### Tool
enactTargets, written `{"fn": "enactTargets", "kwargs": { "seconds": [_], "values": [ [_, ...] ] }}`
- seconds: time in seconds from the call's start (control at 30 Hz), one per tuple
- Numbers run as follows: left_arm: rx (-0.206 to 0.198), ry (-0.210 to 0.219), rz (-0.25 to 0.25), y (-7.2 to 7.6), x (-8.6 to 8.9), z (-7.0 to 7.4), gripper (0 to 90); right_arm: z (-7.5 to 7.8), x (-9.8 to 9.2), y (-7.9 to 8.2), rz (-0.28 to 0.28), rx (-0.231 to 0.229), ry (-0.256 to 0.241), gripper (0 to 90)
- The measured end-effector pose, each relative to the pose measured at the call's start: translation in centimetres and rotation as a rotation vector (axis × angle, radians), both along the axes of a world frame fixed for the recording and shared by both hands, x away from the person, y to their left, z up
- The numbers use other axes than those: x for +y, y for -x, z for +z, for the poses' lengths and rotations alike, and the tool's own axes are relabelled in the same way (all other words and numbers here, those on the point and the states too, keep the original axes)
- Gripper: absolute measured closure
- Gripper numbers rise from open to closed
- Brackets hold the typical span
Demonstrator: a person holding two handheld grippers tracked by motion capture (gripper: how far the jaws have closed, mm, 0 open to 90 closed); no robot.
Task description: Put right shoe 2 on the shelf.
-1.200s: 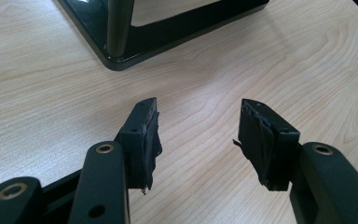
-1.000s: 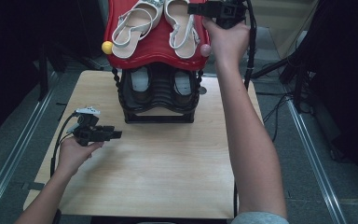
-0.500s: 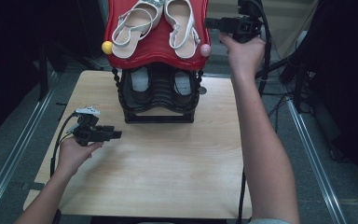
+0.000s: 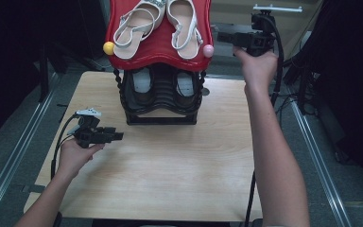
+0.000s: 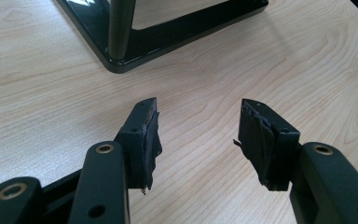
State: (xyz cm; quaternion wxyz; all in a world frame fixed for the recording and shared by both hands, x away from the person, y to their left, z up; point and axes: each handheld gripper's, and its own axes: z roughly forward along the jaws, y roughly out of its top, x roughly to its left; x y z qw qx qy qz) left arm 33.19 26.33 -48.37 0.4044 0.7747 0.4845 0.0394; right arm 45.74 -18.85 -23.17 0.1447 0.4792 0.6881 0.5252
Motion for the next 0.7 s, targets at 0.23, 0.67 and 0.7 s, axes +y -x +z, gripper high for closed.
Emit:
{"fn": "enactTargets", "kwargs": {
  "seconds": [0.23,0.67,0.7],
  "values": [
    [-0.006,0.0,-0.001,0.1,0.1,0.1,48.4,-1.7,-0.9,0.4,0.007,0.007,-0.009,50.9],
    [-0.016,0.019,0.004,0.1,0.2,0.1,47.7,-4.5,-2.4,1.5,-0.004,0.008,0.0,48.3],
    [-0.018,0.018,0.005,0.1,0.2,0.1,47.7,-4.8,-2.6,1.5,-0.003,0.011,-0.001,48.4]
  ]
}}
